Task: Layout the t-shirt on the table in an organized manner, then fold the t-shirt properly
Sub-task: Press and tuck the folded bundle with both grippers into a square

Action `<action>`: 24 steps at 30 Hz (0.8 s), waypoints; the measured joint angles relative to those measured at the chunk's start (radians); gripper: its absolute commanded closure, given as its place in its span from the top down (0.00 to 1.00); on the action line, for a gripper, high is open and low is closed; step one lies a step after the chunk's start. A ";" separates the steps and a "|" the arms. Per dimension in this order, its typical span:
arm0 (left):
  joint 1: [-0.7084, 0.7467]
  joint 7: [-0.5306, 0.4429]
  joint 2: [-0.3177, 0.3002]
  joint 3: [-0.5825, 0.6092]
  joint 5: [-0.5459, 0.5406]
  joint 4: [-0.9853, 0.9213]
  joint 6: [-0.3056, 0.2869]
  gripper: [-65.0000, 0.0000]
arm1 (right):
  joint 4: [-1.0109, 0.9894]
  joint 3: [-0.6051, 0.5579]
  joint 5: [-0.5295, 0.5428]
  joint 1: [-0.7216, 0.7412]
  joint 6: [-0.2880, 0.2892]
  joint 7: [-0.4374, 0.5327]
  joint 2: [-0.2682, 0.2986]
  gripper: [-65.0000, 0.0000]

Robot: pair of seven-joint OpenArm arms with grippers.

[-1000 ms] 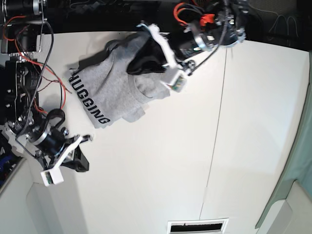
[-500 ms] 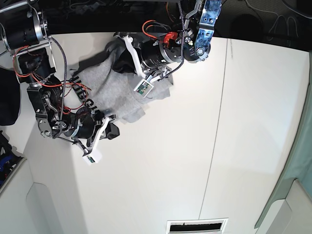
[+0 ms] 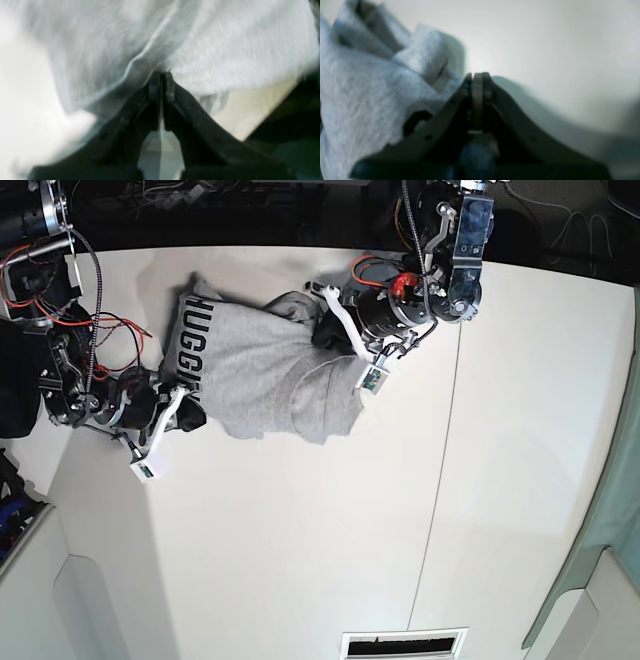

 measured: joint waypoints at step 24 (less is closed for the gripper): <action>-0.258 0.133 0.003 -0.003 -0.103 -0.088 -0.013 0.05 | 0.470 0.243 0.076 -0.297 -0.008 -0.101 0.018 0.00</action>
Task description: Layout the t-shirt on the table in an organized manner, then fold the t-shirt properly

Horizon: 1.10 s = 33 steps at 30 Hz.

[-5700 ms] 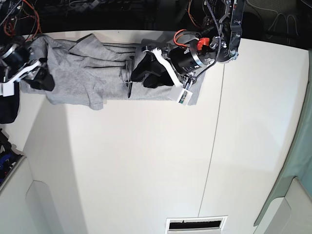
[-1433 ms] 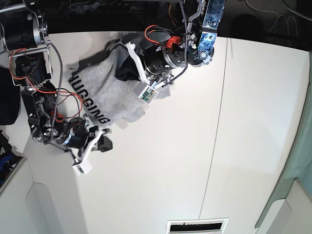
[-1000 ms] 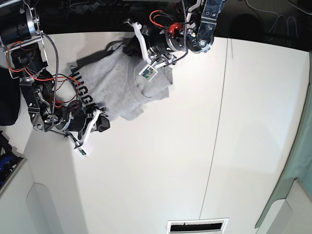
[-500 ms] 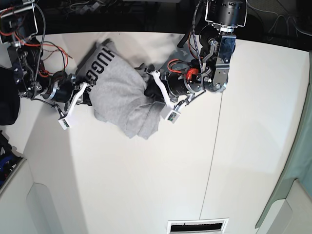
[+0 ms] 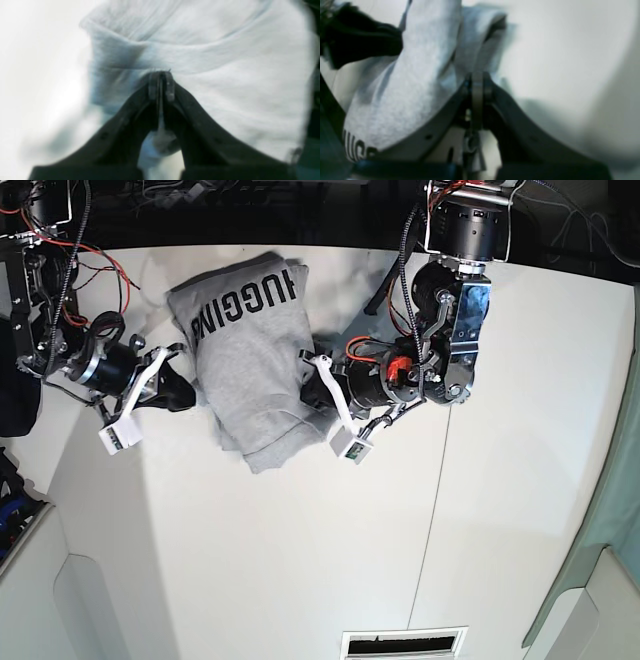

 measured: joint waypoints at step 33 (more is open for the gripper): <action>0.296 -0.171 0.008 0.066 -0.048 0.072 -0.105 0.05 | -0.375 -0.301 -0.195 0.180 0.027 0.294 -0.139 0.00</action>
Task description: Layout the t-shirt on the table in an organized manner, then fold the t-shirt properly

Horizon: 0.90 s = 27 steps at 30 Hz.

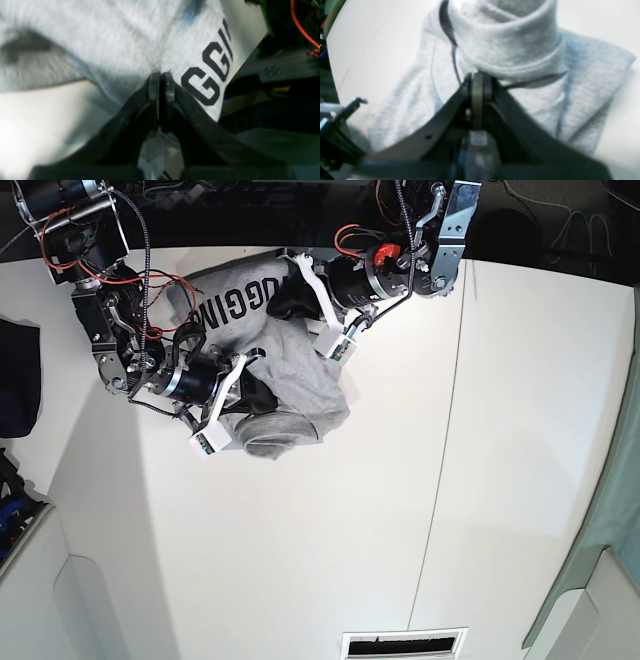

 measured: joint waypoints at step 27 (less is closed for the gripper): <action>-0.048 0.061 -0.203 0.001 -0.052 -0.014 -0.014 0.05 | 0.289 0.677 0.298 -0.182 -0.030 -0.389 0.092 0.00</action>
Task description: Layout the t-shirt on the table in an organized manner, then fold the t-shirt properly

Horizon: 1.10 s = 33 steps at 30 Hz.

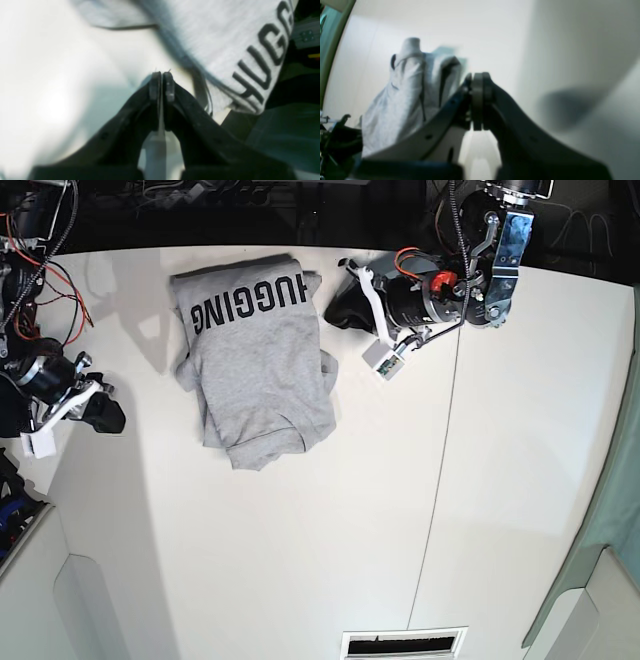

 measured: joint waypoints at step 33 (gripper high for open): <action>0.476 0.092 -0.129 0.027 0.077 -0.061 0.103 0.04 | 0.045 -0.299 -0.212 -0.719 0.010 0.053 0.100 0.00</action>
